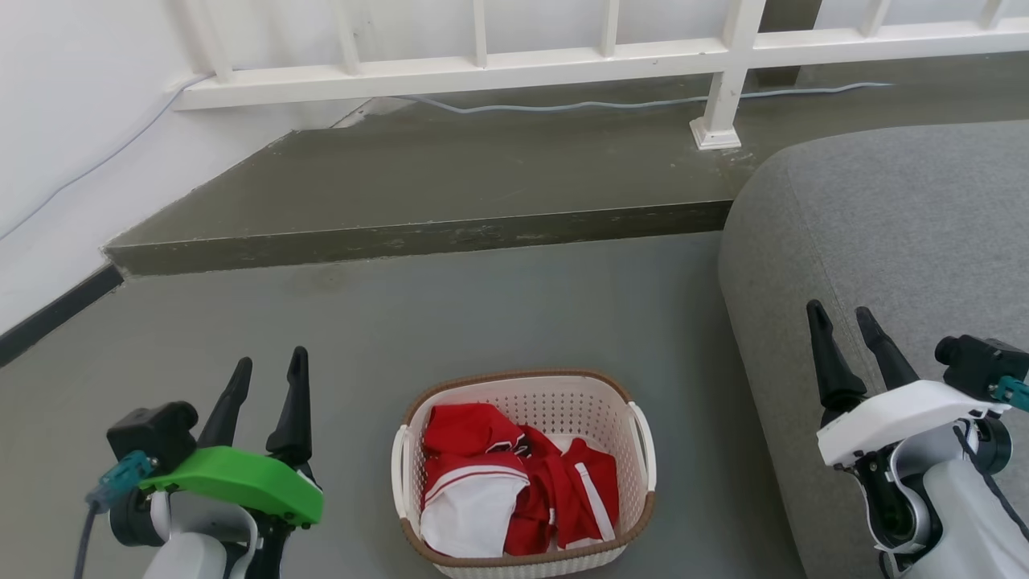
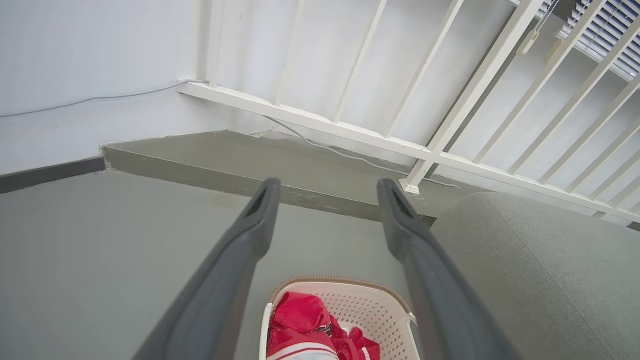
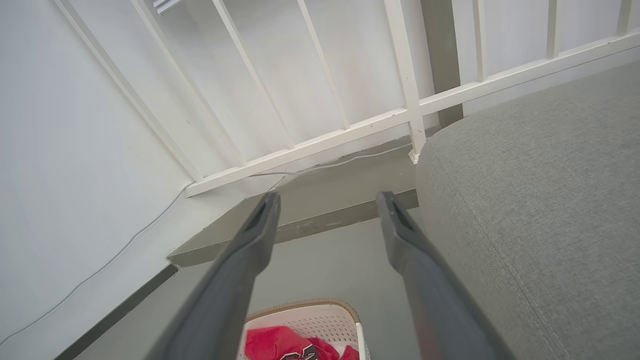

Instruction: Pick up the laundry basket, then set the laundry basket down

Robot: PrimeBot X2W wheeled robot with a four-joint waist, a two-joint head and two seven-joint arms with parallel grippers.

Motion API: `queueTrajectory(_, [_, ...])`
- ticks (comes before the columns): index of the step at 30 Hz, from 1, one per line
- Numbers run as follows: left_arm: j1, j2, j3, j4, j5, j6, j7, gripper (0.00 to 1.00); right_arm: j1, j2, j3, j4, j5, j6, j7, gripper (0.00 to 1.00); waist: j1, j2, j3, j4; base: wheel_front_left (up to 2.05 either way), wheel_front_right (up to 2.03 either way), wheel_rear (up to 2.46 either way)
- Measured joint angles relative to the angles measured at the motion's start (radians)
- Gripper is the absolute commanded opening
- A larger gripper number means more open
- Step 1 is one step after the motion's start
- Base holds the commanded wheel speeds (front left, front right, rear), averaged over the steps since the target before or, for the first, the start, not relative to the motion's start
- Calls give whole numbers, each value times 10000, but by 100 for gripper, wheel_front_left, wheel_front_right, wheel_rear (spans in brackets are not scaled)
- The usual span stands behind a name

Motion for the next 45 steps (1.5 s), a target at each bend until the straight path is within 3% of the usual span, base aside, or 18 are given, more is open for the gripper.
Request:
queueTrajectory(27, [-15, 36, -685, 364, 2984, 614, -878, 100, -25, -100, 617, 42, -3200, -531, -890, 100, 0, 0, -13, -55, 0, 0, 0])
queueTrajectory(45, [-50, 21, -663, 619, 3129, 704, -880, 100, -25, -46, 449, 171, -3258, -516, -892, 100, 0, 0, 33, -113, 0, 0, 0])
